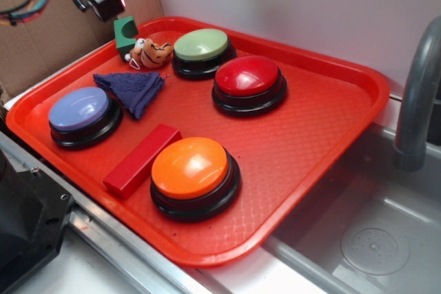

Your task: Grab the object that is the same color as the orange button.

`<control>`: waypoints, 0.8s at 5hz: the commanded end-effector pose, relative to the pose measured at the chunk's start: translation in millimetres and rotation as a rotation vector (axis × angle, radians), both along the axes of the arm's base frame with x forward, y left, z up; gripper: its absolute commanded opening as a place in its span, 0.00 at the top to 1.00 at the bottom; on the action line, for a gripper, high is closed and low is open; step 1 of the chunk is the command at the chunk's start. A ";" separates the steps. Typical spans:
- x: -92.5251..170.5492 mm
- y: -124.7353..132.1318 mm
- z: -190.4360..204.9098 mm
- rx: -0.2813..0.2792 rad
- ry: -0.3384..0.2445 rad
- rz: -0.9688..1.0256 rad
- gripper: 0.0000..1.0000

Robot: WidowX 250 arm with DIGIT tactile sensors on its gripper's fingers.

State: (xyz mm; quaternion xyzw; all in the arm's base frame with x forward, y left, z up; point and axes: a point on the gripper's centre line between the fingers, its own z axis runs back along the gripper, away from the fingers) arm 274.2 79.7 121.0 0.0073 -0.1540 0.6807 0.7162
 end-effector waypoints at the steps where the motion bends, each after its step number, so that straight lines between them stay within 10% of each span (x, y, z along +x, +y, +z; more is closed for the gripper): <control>1: -12.4 46.0 -24.7 0.087 0.005 0.262 0.00; 4: -10.4 65.9 -71.0 -0.045 -0.014 0.310 0.00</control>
